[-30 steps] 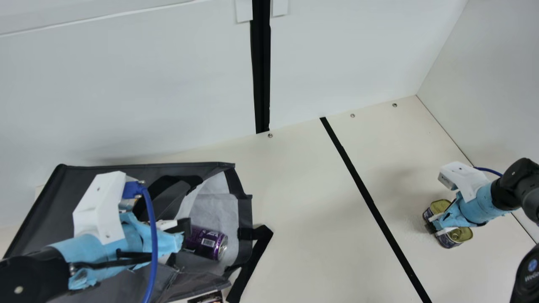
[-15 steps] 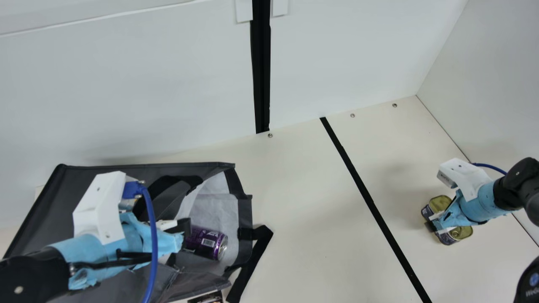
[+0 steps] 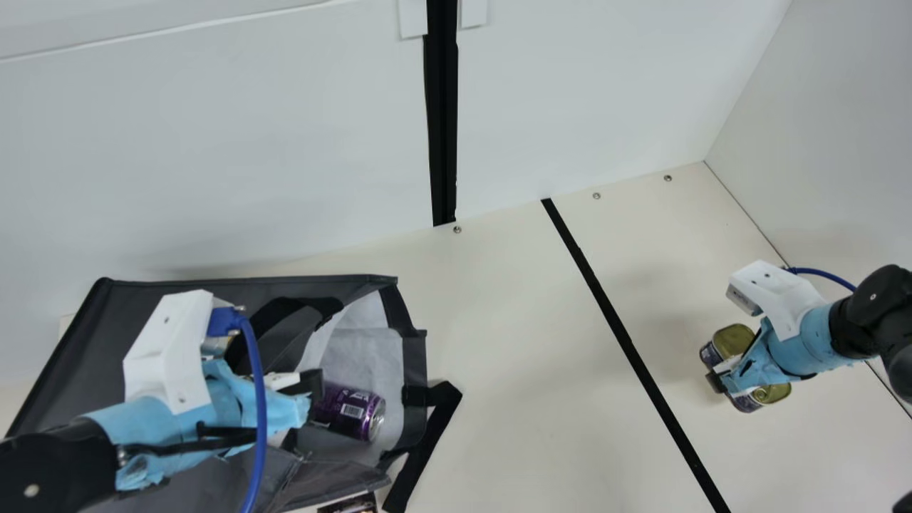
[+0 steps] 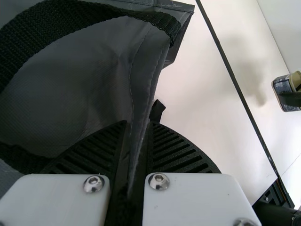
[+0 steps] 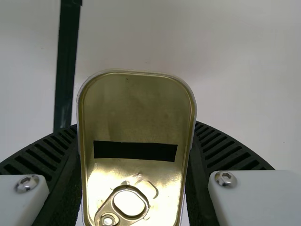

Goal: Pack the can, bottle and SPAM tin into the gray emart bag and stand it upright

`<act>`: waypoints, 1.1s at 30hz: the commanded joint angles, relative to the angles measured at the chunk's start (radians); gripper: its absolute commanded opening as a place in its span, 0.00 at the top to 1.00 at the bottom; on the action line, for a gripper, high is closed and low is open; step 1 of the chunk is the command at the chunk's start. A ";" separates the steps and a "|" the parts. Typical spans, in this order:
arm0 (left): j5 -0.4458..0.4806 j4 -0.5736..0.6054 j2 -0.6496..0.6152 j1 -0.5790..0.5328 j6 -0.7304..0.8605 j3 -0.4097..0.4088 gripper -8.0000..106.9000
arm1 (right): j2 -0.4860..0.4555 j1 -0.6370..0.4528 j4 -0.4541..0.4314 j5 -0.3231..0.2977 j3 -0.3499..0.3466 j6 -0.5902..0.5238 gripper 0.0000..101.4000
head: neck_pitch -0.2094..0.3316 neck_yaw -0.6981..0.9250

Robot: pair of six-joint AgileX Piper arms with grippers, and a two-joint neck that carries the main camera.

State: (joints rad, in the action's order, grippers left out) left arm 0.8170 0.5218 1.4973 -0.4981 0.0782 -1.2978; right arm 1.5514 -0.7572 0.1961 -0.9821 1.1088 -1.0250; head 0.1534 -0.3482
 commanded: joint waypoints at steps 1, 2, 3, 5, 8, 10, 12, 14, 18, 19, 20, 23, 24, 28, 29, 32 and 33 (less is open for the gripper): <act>0.000 0.000 0.000 0.000 0.000 0.000 1.00 | -0.026 0.024 -0.006 -0.007 -0.006 0.015 1.00 | 0.021 -0.001; 0.000 0.000 0.000 0.000 0.000 0.000 1.00 | -0.037 0.035 -0.008 -0.011 -0.009 0.023 1.00 | 0.021 -0.001; 0.000 0.000 0.000 0.000 0.000 0.000 1.00 | -0.048 0.047 -0.010 -0.016 -0.011 0.030 1.00 | 0.021 -0.001; 0.000 0.000 0.000 0.000 0.000 0.000 1.00 | -0.068 0.071 -0.016 -0.025 -0.014 0.042 1.00 | 0.021 -0.001; 0.000 0.000 0.000 0.000 0.000 0.000 1.00 | -0.091 0.108 -0.028 -0.038 -0.014 0.059 1.00 | 0.021 -0.001; 0.000 0.000 0.000 0.000 0.000 0.000 1.00 | -0.103 0.133 -0.036 -0.046 -0.011 0.065 1.00 | 0.021 -0.001; 0.000 0.000 0.000 0.000 0.000 0.000 1.00 | -0.112 0.157 -0.040 -0.056 -0.006 0.069 1.00 | 0.021 -0.001; 0.000 0.000 0.000 0.000 0.000 0.000 1.00 | -0.119 0.181 -0.043 -0.067 -0.001 0.068 1.00 | 0.021 -0.001; 0.000 0.000 0.000 0.000 0.000 0.000 1.00 | -0.132 0.231 -0.049 -0.086 0.011 0.063 1.00 | 0.021 -0.001; 0.000 0.000 0.000 0.000 0.000 0.000 1.00 | -0.135 0.243 -0.050 -0.090 0.013 0.060 1.00 | 0.021 -0.001; 0.000 0.000 0.000 0.000 0.000 0.000 1.00 | -0.138 0.256 -0.051 -0.094 0.015 0.057 1.00 | 0.021 -0.001; 0.000 0.000 0.000 0.000 0.000 0.000 1.00 | -0.145 0.293 -0.053 -0.104 0.018 0.049 1.00 | 0.021 -0.001; 0.000 0.000 0.000 0.000 0.000 0.000 1.00 | -0.147 0.306 -0.052 -0.107 0.019 0.046 1.00 | 0.021 -0.001; 0.000 0.000 0.000 0.000 0.000 0.000 1.00 | -0.157 0.357 -0.049 -0.122 0.022 0.037 1.00 | 0.021 -0.001; 0.000 0.000 0.000 0.000 0.000 0.000 1.00 | -0.160 0.370 -0.048 -0.126 0.024 0.035 1.00 | 0.021 -0.001; 0.000 0.000 0.000 0.000 0.000 0.000 1.00 | -0.166 0.409 -0.043 -0.138 0.028 0.029 1.00 | 0.021 -0.001; 0.000 0.000 0.000 0.000 0.000 0.000 1.00 | -0.168 0.422 -0.042 -0.142 0.030 0.028 1.00 | 0.021 -0.001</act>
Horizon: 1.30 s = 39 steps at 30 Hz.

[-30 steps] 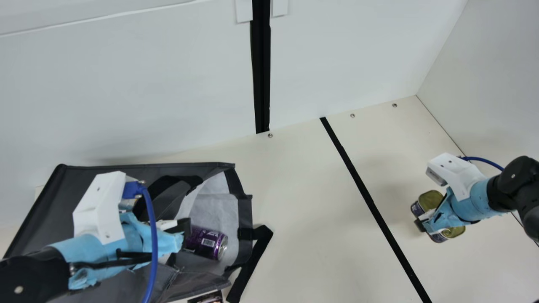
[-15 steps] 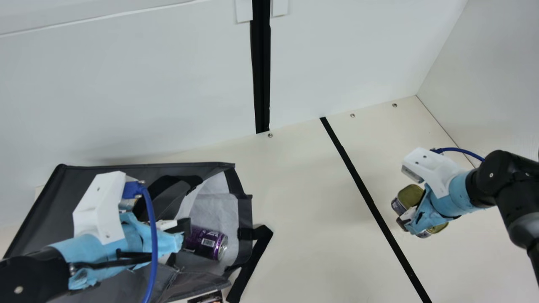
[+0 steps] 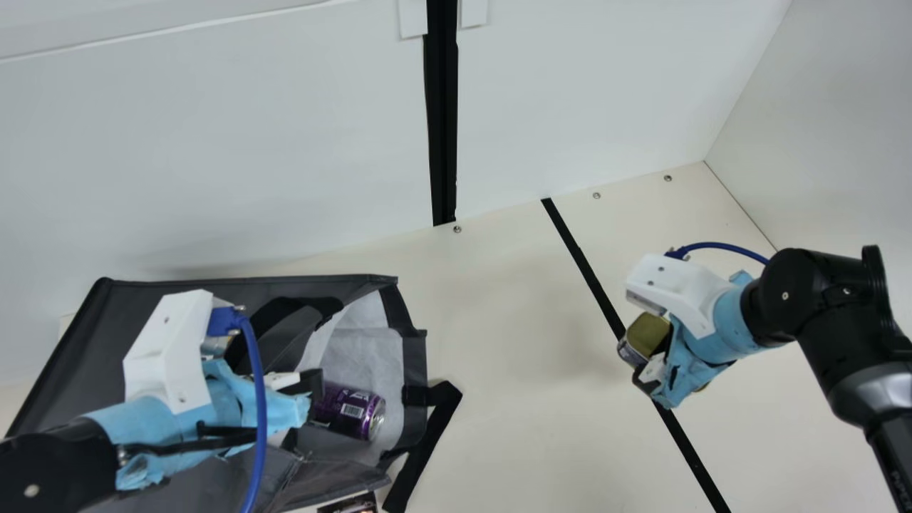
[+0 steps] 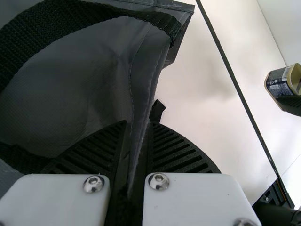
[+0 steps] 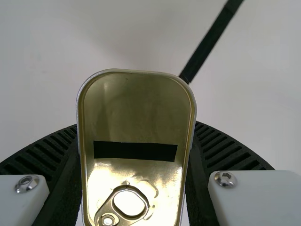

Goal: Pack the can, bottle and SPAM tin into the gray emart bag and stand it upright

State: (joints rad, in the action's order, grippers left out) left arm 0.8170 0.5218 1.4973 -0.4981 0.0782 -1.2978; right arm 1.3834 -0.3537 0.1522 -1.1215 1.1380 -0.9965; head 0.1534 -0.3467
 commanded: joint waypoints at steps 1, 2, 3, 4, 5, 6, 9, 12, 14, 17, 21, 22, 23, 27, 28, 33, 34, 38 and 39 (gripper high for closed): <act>0.000 0.000 0.000 0.000 0.000 0.000 1.00 | -0.002 0.031 0.003 -0.006 0.002 -0.002 1.00 | 0.021 -0.002; 0.000 0.000 0.000 0.000 0.000 0.000 1.00 | -0.004 0.045 0.004 -0.010 0.004 -0.003 1.00 | 0.021 -0.002; 0.000 0.000 0.000 0.000 0.000 0.000 1.00 | -0.006 0.059 0.005 -0.012 0.005 -0.003 1.00 | 0.021 -0.002; 0.000 0.000 0.000 0.000 0.000 0.000 1.00 | -0.007 0.072 0.006 -0.016 0.006 -0.004 1.00 | 0.021 -0.002; 0.000 0.000 0.000 0.000 0.000 0.000 1.00 | -0.009 0.086 0.007 -0.019 0.007 -0.004 1.00 | 0.021 -0.002; 0.000 0.000 0.000 0.000 0.000 0.000 1.00 | -0.010 0.099 0.008 -0.021 0.008 -0.004 1.00 | 0.021 -0.002; 0.000 0.000 0.000 0.000 0.000 0.000 1.00 | -0.013 0.139 0.011 -0.028 0.010 -0.004 1.00 | 0.021 -0.002; 0.000 0.000 0.000 0.000 0.000 0.000 1.00 | -0.016 0.179 0.013 -0.032 0.010 -0.002 1.00 | 0.021 -0.002; 0.000 0.000 0.000 0.000 0.000 0.000 1.00 | -0.016 0.204 0.015 -0.033 0.009 -0.001 1.00 | 0.021 -0.002; 0.000 0.000 0.000 0.000 0.000 0.000 1.00 | -0.017 0.240 0.019 -0.035 0.009 0.001 1.00 | 0.021 -0.002; 0.000 0.000 0.000 0.000 0.000 0.000 1.00 | -0.019 0.289 0.022 -0.035 0.006 0.001 1.00 | 0.021 -0.002; 0.000 0.000 0.000 0.000 0.000 0.000 1.00 | -0.021 0.301 0.023 -0.036 0.005 0.001 1.00 | 0.021 -0.002; 0.000 0.000 0.000 0.000 0.000 0.000 1.00 | -0.022 0.314 0.024 -0.035 0.003 0.001 1.00 | 0.021 -0.002; 0.000 0.000 0.000 0.000 0.000 0.000 1.00 | -0.030 0.364 0.030 -0.036 -0.007 0.002 1.00 | 0.021 -0.002; 0.000 0.000 0.000 0.000 0.000 0.000 1.00 | -0.032 0.376 0.031 -0.036 -0.009 0.002 1.00 | 0.021 -0.002; 0.000 0.000 0.000 0.000 0.000 0.000 1.00 | -0.039 0.438 0.044 -0.035 -0.019 0.005 1.00 | 0.021 -0.002; 0.000 0.000 0.000 0.000 0.000 0.000 1.00 | -0.040 0.450 0.047 -0.036 -0.020 0.006 1.00 | 0.021 -0.002; 0.000 0.000 0.000 0.000 0.000 0.000 1.00 | -0.045 0.497 0.061 -0.038 -0.022 0.010 1.00 | 0.021 -0.002; 0.000 0.000 0.000 0.000 0.000 0.000 1.00 | -0.045 0.507 0.064 -0.038 -0.023 0.011 1.00 | 0.021 -0.002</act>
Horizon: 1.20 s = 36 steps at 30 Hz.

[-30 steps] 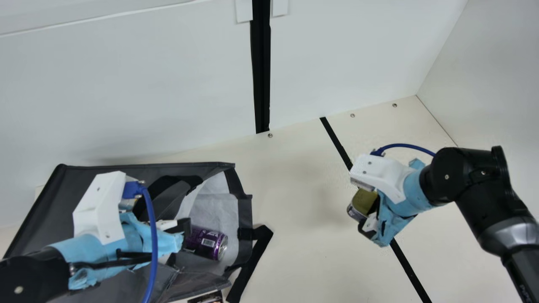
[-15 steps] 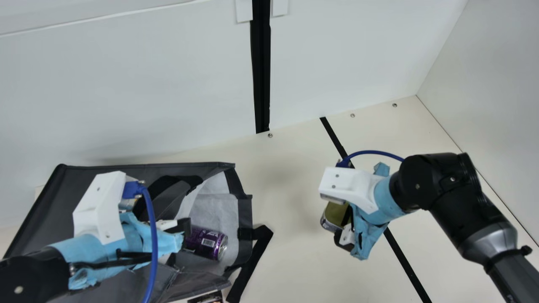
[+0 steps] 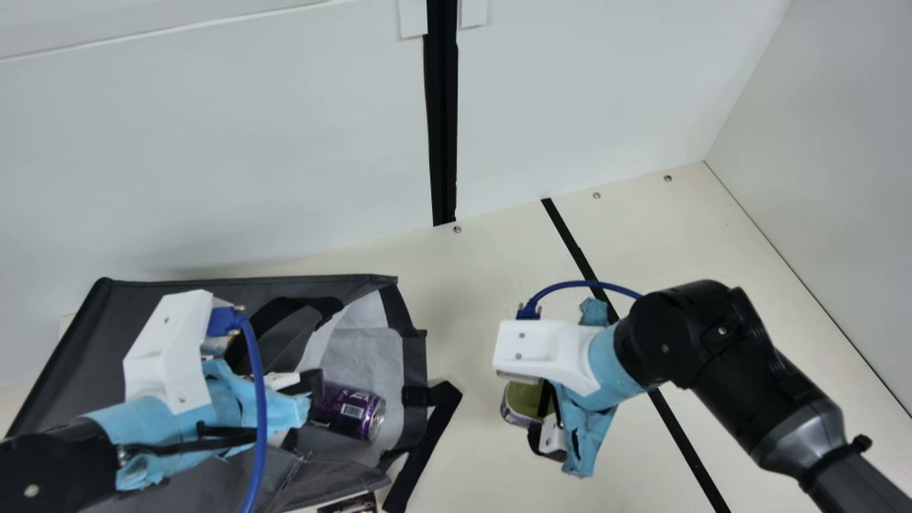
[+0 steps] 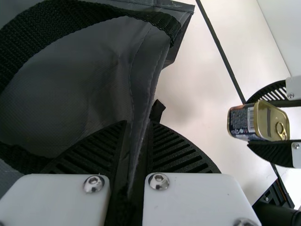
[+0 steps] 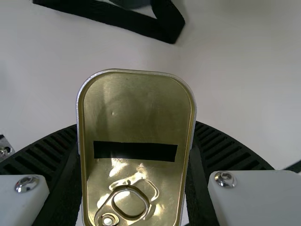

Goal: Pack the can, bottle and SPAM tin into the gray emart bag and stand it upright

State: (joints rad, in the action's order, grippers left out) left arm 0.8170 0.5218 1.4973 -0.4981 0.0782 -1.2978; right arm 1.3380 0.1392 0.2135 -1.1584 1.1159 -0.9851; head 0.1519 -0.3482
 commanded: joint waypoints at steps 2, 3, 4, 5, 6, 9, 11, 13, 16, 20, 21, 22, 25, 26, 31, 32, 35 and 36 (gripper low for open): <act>0.000 0.000 0.000 0.000 0.000 0.000 1.00 | 0.000 0.034 0.012 -0.001 -0.001 0.001 1.00 | 0.023 -0.001; 0.000 0.000 0.000 0.000 0.000 0.000 1.00 | 0.000 0.042 0.018 -0.001 -0.001 0.000 1.00 | 0.023 -0.001; 0.000 0.000 0.000 0.000 0.000 0.000 1.00 | 0.000 0.051 0.026 0.000 -0.002 -0.001 1.00 | 0.023 -0.001; 0.000 0.000 0.000 0.000 0.000 0.000 1.00 | 0.000 0.058 0.036 0.002 -0.002 -0.005 1.00 | 0.023 -0.001; 0.000 0.000 0.000 0.000 0.000 0.000 1.00 | -0.001 0.066 0.047 0.004 -0.002 -0.009 1.00 | 0.023 -0.001; 0.000 0.000 0.000 0.000 0.000 0.000 1.00 | -0.002 0.081 0.085 0.013 -0.007 -0.027 1.00 | 0.023 -0.001; 0.000 0.000 0.000 0.000 0.000 0.000 1.00 | -0.003 0.087 0.115 0.023 -0.013 -0.042 1.00 | 0.023 -0.001; 0.000 0.000 0.000 0.000 0.000 0.000 1.00 | -0.005 0.091 0.147 0.035 -0.021 -0.060 1.00 | 0.023 -0.001; 0.000 0.000 0.000 0.000 0.000 0.000 1.00 | -0.007 0.093 0.200 0.063 -0.035 -0.097 1.00 | 0.023 -0.001; 0.000 0.000 0.000 0.000 0.000 0.000 1.00 | -0.011 0.087 0.286 0.104 -0.057 -0.154 1.00 | 0.023 -0.001; 0.000 0.000 0.000 0.000 0.000 0.000 1.00 | -0.011 0.084 0.310 0.115 -0.063 -0.171 1.00 | 0.023 -0.001; 0.000 0.000 0.000 0.000 0.000 0.000 1.00 | -0.012 0.081 0.335 0.126 -0.069 -0.189 1.00 | 0.023 -0.001; 0.000 0.000 0.000 0.000 0.000 0.000 1.00 | -0.014 0.072 0.409 0.157 -0.087 -0.246 1.00 | 0.023 -0.001; 0.000 0.000 0.000 0.000 0.000 0.000 1.00 | -0.014 0.068 0.433 0.167 -0.093 -0.267 1.00 | 0.023 -0.001; 0.000 0.000 0.000 0.000 0.000 0.000 1.00 | -0.012 0.053 0.543 0.215 -0.123 -0.367 1.00 | 0.023 -0.001; 0.000 0.000 0.000 0.000 0.000 0.000 1.00 | -0.011 0.051 0.565 0.223 -0.129 -0.386 1.00 | 0.023 -0.001; 0.000 0.000 0.000 0.000 0.000 0.000 1.00 | -0.004 0.048 0.623 0.244 -0.143 -0.433 1.00 | 0.023 -0.001; 0.000 0.000 0.000 0.000 0.000 0.000 1.00 | 0.000 0.047 0.641 0.250 -0.148 -0.447 1.00 | 0.023 -0.001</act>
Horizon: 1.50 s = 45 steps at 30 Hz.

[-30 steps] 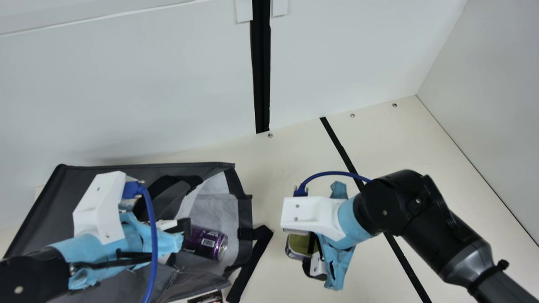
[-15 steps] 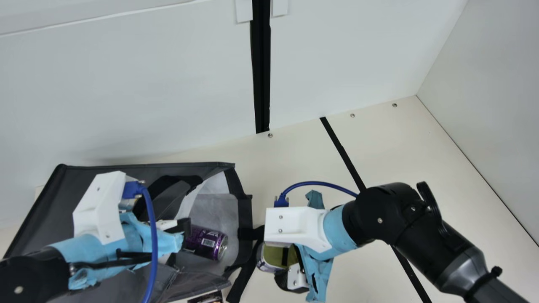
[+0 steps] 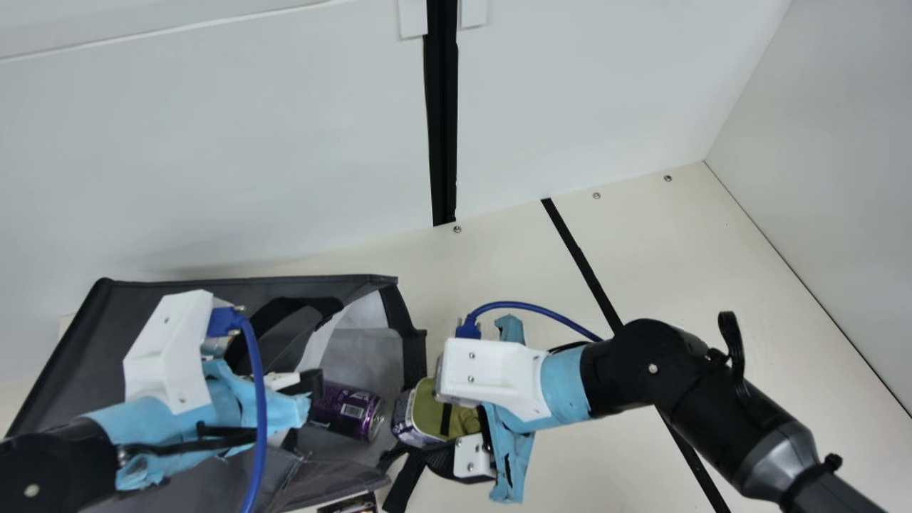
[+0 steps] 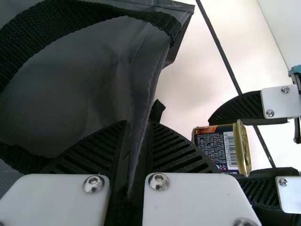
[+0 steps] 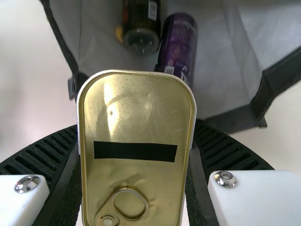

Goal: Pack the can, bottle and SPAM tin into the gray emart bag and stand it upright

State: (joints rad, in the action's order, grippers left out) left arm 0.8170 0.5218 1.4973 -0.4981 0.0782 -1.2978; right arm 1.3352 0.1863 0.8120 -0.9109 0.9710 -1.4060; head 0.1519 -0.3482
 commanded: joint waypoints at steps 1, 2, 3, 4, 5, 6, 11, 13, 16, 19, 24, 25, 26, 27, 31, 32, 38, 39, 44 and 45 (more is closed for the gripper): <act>0.000 0.000 0.000 0.000 0.000 0.000 1.00 | 0.008 -0.001 0.060 0.009 -0.007 -0.040 1.00 | 0.023 -0.001; 0.000 0.000 0.000 0.000 0.000 0.000 1.00 | 0.013 -0.001 0.077 0.015 -0.011 -0.054 1.00 | 0.023 -0.001; 0.000 0.000 0.000 0.000 0.000 0.000 1.00 | 0.018 0.001 0.091 0.023 -0.015 -0.065 1.00 | 0.023 -0.001; 0.000 0.000 0.000 0.000 0.000 0.000 1.00 | 0.024 0.003 0.106 0.030 -0.019 -0.078 1.00 | 0.023 -0.001; 0.000 0.000 0.000 0.000 0.000 0.000 1.00 | 0.031 0.005 0.120 0.036 -0.021 -0.089 1.00 | 0.023 -0.001; 0.000 0.000 0.000 0.000 0.000 0.000 1.00 | 0.038 0.008 0.133 0.043 -0.023 -0.100 1.00 | 0.023 -0.001; 0.000 0.000 0.000 0.000 0.000 0.000 1.00 | 0.083 0.028 0.194 0.077 -0.021 -0.147 1.00 | 0.023 -0.001; 0.000 0.000 0.000 0.000 0.000 0.000 1.00 | 0.105 0.036 0.216 0.090 -0.015 -0.162 1.00 | 0.023 -0.001; 0.000 0.000 0.000 0.000 0.000 0.000 1.00 | 0.142 0.048 0.248 0.108 -0.001 -0.182 1.00 | 0.023 -0.001; 0.000 0.000 0.000 0.000 0.000 0.000 1.00 | 0.183 0.060 0.274 0.125 0.020 -0.199 1.00 | 0.023 -0.001; 0.000 0.000 0.000 0.000 0.000 0.000 1.00 | 0.255 0.083 0.308 0.149 0.068 -0.216 1.00 | 0.023 -0.001; 0.000 0.000 0.000 0.000 0.000 0.000 1.00 | 0.269 0.088 0.314 0.154 0.078 -0.218 1.00 | 0.023 -0.001; 0.000 0.000 0.000 0.000 0.000 0.000 1.00 | 0.283 0.093 0.319 0.158 0.090 -0.220 1.00 | 0.023 -0.001; 0.000 0.000 0.000 0.000 0.000 0.000 1.00 | 0.297 0.099 0.323 0.162 0.101 -0.221 1.00 | 0.023 -0.001; 0.000 0.000 0.000 0.000 0.000 0.000 1.00 | 0.351 0.121 0.337 0.173 0.146 -0.221 1.00 | 0.023 -0.001; 0.000 0.000 0.000 0.000 0.000 0.000 1.00 | 0.365 0.126 0.340 0.176 0.157 -0.220 1.00 | 0.023 -0.001; 0.000 0.000 0.000 0.000 0.000 0.000 1.00 | 0.441 0.160 0.352 0.192 0.223 -0.207 1.00 | 0.023 -0.001; 0.000 0.000 0.000 0.000 0.000 0.000 1.00 | 0.452 0.166 0.353 0.195 0.234 -0.203 1.00 | 0.023 -0.001; 0.000 -0.002 0.000 0.000 0.000 0.000 1.00 | 0.503 0.193 0.357 0.209 0.284 -0.179 1.00 | 0.023 -0.001; 0.000 -0.002 0.000 0.000 0.000 0.000 1.00 | 0.511 0.197 0.356 0.211 0.293 -0.174 1.00 | 0.023 -0.001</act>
State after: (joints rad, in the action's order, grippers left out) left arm 0.8170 0.5200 1.4973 -0.4981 0.0782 -1.2978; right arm 1.8390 0.3814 1.1688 -0.7034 1.2560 -1.5839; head 0.1519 -0.3467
